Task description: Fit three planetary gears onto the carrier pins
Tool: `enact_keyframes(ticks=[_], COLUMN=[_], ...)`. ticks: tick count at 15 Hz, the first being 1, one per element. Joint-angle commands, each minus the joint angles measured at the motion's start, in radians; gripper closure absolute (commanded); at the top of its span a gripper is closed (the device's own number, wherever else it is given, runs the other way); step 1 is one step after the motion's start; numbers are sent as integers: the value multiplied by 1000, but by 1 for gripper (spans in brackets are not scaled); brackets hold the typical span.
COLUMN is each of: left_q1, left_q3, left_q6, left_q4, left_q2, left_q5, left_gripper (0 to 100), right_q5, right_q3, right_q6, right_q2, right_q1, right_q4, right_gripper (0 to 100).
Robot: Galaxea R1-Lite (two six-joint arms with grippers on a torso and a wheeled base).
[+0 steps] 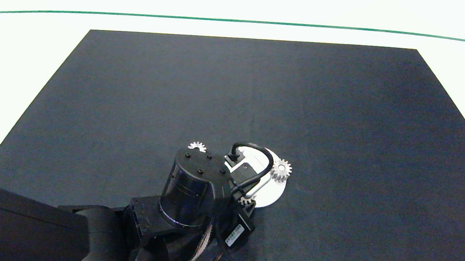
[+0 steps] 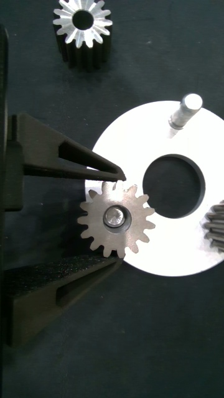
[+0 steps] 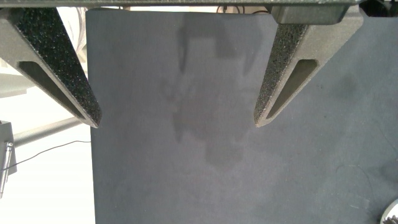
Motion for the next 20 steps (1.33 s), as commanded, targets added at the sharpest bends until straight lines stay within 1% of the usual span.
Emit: enact_keyframes(ticks=[1,2,3,11,12,13,14,15,16,18,20], left_q1=[2,2,0,-5,-5,0,6,40,95,158,190], left_q3=[2,2,2,11,23,2,-43,-87,-125,-179,-204], left_q6=[2,2,2,2,16,25,25,28,36,39,45], left_q4=[-4,-4,-4,4,27,87,148,202,243,268,266], left_q2=[0,0,0,-16,-97,-141,-174,-204,-212,-207,-186], left_q5=[2,2,2,2,2,2,2,2,2,-4,-7], left_gripper=[90,90,0,0,0,0,0,0,0,0,0], right_q5=[-2,-3,-3,-2,-2,-2,-2,-2,-2,-2,-2], right_q3=[1,-1,-1,-5,-7,-5,-5,-5,-7,-8,-8], right_q6=[-1,-1,-1,-1,-1,-3,-1,-1,-3,-1,-3], right_q2=[1,1,1,1,3,3,3,1,3,3,4], right_q1=[1,1,1,-1,1,1,1,-1,-1,-1,-2], right_q4=[3,3,3,3,3,3,3,3,1,3,1], right_gripper=[0,0,0,0,0,0,0,0,0,0,0])
